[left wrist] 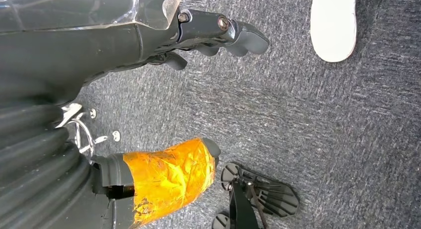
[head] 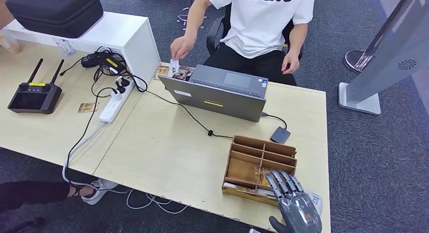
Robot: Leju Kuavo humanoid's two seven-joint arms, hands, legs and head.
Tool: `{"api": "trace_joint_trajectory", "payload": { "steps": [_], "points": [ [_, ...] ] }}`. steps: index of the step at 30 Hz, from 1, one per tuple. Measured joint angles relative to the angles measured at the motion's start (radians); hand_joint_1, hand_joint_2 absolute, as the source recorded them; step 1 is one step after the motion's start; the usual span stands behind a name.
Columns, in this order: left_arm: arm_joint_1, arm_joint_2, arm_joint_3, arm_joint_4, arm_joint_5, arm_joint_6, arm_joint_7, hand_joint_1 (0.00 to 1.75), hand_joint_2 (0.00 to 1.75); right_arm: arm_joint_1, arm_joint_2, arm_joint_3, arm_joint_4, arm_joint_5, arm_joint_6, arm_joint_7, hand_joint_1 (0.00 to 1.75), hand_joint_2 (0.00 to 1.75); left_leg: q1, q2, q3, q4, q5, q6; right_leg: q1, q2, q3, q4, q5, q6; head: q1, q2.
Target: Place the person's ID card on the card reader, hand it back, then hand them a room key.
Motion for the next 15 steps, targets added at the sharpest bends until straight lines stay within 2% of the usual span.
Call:
{"api": "trace_joint_trajectory", "payload": {
  "steps": [9,10,13,14,15],
  "points": [
    [0.000,0.000,0.002,0.000,-0.005,0.003,0.000,0.00,1.75,-0.018,0.040,0.001,0.033,0.078,-0.014,0.048,0.00,1.75,0.000,0.000,0.000,0.000,0.000,0.000,0.000,0.000,0.000,0.000,0.000,0.000,0.000,0.000],
    [0.000,0.000,0.003,0.000,-0.006,0.003,0.000,0.00,1.75,-0.018,0.042,0.000,0.034,0.085,-0.015,0.051,0.12,1.75,0.000,0.000,0.000,0.000,0.000,0.000,0.000,0.000,0.000,0.000,0.000,0.000,0.000,0.000],
    [0.000,0.000,0.006,0.000,-0.007,0.003,0.000,0.00,1.75,-0.018,0.048,-0.007,0.034,0.097,-0.016,0.057,1.42,1.75,0.000,0.000,0.000,0.000,0.000,0.000,0.000,0.000,0.000,0.000,0.000,0.000,0.000,0.000],
    [0.000,0.000,0.007,0.000,-0.007,0.003,0.000,0.00,1.75,-0.017,0.050,-0.010,0.034,0.098,-0.016,0.057,1.73,1.75,0.000,0.000,0.000,0.000,0.000,0.000,0.000,0.000,0.000,0.000,0.000,0.000,0.000,0.000],
    [0.000,0.000,0.008,0.000,-0.008,0.003,0.000,0.00,1.75,-0.017,0.050,-0.012,0.034,0.100,-0.015,0.058,1.74,1.75,0.000,0.000,0.000,0.000,0.000,0.000,0.000,0.000,0.000,0.000,0.000,0.000,0.000,0.000]
  ]
}}
